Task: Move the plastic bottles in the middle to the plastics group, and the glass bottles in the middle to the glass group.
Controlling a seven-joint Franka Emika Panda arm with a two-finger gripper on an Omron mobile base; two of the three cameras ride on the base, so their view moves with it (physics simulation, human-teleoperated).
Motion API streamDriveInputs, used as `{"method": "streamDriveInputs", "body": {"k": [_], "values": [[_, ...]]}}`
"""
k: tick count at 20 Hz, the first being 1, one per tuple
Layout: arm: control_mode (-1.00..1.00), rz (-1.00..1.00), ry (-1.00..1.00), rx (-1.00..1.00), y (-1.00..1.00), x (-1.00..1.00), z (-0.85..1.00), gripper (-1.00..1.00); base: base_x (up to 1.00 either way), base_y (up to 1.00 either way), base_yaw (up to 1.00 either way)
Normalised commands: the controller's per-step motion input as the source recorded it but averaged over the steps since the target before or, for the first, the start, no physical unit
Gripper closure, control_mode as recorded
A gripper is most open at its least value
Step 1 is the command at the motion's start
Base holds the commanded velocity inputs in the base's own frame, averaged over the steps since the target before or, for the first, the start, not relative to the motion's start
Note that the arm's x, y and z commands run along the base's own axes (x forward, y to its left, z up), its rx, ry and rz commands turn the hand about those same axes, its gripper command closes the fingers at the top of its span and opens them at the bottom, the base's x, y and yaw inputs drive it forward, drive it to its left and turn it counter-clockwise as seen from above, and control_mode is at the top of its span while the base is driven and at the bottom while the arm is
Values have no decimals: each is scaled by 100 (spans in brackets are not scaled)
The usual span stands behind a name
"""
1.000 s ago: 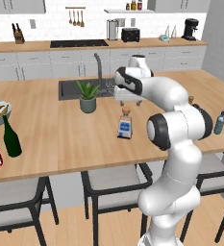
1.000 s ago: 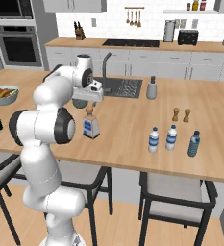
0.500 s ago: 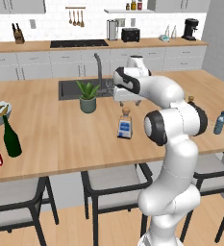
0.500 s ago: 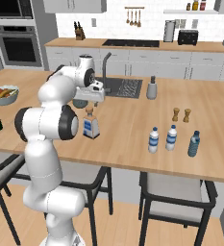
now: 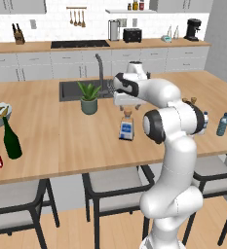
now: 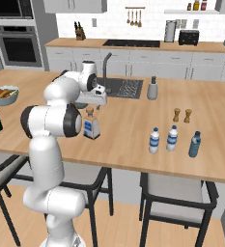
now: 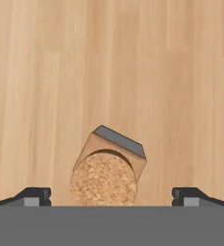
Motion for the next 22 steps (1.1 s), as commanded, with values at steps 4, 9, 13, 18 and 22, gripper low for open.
{"method": "streamDriveInputs", "body": {"k": [4,9,13,18,22], "values": [[-100,1,-10,0,0,0,0,-100,0,0,0],[-100,2,0,0,0,-11,-2,-100,0,0,0],[-100,3,0,0,0,-11,-19,-100,0,0,0],[-100,3,0,0,0,-7,-2,-100,0,0,0],[-100,2,0,0,0,1,-3,-100,0,0,0]]}}
